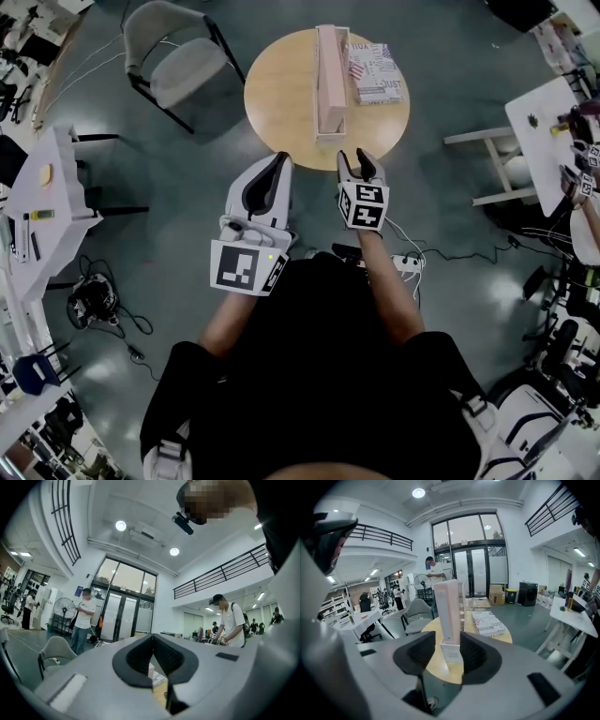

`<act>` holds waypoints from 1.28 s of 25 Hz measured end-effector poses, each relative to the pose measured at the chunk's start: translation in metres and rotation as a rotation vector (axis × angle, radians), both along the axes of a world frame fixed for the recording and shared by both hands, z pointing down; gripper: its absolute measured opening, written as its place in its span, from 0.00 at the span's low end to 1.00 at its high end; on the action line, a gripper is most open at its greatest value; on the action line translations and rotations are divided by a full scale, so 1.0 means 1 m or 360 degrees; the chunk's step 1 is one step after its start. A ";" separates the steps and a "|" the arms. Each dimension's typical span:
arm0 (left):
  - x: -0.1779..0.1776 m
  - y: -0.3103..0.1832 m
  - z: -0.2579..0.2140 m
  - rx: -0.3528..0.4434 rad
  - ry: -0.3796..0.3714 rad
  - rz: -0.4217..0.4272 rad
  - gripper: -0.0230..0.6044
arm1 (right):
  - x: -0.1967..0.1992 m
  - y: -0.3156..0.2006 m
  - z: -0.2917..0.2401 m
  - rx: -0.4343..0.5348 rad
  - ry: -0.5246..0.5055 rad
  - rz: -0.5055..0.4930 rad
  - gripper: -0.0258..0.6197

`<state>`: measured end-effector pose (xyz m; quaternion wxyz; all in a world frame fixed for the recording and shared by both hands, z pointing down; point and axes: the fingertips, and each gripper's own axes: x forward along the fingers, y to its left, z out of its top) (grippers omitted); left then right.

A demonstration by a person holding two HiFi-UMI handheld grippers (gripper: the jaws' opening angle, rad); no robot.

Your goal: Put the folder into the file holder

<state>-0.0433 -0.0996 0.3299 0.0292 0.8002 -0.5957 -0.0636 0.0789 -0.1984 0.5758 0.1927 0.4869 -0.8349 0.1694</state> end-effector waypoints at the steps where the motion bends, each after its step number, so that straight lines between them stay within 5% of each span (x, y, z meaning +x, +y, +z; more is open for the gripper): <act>1: 0.005 0.005 -0.001 0.0002 -0.0002 -0.0005 0.05 | 0.004 0.006 -0.005 -0.0005 -0.0005 -0.0010 0.28; 16: 0.049 0.066 -0.001 -0.0051 -0.0036 -0.0106 0.05 | 0.049 0.071 -0.106 0.0146 -0.0219 -0.0143 0.13; 32: 0.011 0.092 0.006 -0.0094 0.0014 -0.0127 0.05 | 0.036 0.135 -0.199 0.0312 -0.0270 -0.0182 0.07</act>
